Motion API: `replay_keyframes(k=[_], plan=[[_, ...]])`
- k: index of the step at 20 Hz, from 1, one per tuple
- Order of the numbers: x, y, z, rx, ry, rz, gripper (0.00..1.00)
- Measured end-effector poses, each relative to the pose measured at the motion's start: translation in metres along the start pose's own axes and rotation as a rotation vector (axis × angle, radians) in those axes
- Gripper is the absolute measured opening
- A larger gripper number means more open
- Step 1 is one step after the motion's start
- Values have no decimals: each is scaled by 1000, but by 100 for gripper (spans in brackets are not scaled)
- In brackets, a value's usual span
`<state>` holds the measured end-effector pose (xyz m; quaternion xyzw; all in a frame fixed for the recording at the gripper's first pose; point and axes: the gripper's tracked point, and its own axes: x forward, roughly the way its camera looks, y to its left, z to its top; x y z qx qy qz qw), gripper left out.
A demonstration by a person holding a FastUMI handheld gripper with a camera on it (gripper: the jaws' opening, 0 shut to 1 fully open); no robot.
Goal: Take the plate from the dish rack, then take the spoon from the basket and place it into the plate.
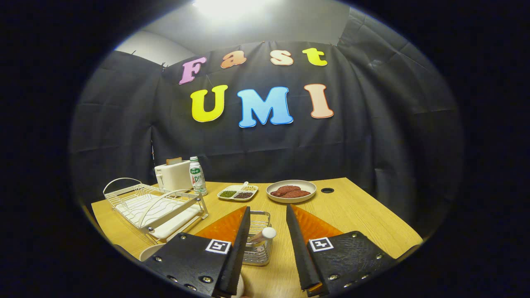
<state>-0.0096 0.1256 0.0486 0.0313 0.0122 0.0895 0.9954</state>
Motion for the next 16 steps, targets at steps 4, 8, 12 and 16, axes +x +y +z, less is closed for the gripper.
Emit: replay_keyframes(k=[4,8,12,16], plan=[[14,6,-13,4,45,27,45],[16,11,-10,-16,58,39,14],[7,23,7,-31,78,58,9],[-9,33,48,-38,53,44,9]])
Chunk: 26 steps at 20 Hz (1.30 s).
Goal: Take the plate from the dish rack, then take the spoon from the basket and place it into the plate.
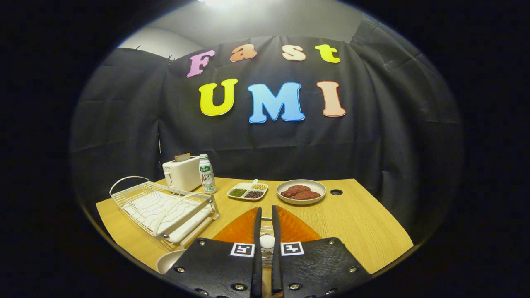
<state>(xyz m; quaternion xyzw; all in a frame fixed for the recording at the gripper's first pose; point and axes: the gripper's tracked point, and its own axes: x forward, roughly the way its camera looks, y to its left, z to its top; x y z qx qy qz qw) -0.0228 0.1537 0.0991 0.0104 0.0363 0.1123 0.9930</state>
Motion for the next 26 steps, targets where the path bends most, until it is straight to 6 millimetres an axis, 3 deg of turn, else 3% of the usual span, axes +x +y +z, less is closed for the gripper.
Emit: replay_keyframes(k=[6,12,17,26], plan=[[-29,20,70,-24,-30,8,9],[-57,36,107,-63,-16,34,9],[-71,45,104,-52,43,50,9],[-80,73,63,-42,192,115,9]])
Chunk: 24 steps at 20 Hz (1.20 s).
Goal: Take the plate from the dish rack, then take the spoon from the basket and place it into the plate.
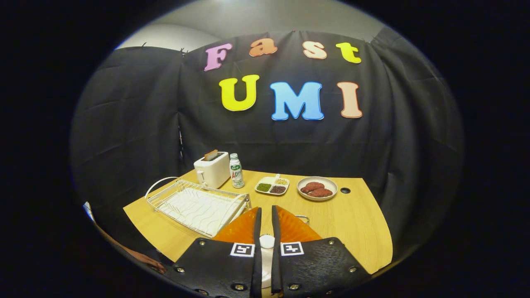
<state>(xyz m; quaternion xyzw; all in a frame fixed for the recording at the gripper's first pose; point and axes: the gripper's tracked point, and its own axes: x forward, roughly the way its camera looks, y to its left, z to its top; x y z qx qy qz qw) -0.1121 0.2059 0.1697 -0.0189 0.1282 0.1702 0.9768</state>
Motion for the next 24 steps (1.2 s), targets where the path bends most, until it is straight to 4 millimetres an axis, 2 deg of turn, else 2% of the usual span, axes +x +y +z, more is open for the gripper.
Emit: replay_keyframes(k=[6,9,19,24], plan=[[16,14,-40,-53,118,36,9],[25,21,-53,-63,156,54,9],[59,44,-77,-86,245,97,9],[71,57,-81,-104,276,117,9]])
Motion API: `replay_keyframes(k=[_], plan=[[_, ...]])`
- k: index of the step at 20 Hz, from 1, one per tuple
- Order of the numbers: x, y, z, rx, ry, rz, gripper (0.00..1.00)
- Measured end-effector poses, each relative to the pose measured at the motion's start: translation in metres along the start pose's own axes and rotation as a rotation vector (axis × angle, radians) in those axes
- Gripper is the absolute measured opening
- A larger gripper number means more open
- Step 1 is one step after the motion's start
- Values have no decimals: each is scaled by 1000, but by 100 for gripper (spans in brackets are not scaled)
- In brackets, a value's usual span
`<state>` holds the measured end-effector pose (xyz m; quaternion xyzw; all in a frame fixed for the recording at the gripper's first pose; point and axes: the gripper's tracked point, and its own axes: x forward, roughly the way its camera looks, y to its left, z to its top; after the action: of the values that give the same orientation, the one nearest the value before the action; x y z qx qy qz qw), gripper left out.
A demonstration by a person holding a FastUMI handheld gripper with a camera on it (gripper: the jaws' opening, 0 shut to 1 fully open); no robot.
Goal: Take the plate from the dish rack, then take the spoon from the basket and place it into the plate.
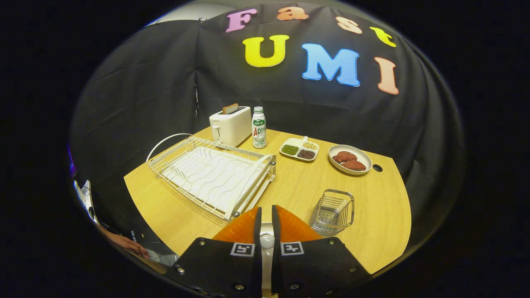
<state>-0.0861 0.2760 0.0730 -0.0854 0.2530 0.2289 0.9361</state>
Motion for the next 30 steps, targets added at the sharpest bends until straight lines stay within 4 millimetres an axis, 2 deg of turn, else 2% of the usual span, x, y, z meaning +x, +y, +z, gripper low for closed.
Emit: replay_keyframes(k=[5,8,12,13,15,18,21,25,27,28,30], plan=[[10,11,-4,-22,30,24,9],[16,16,-8,-36,52,39,14],[14,12,4,-40,15,35,18],[10,11,8,-43,2,34,23],[6,5,16,-45,-25,17,23],[-11,-15,46,-29,-126,-35,23],[-36,-45,78,15,-245,-115,23],[-94,-89,139,80,-458,-241,23],[-128,-103,165,100,-568,-282,71],[-141,-111,167,105,-588,-316,95],[-151,-122,164,101,-612,-354,96]])
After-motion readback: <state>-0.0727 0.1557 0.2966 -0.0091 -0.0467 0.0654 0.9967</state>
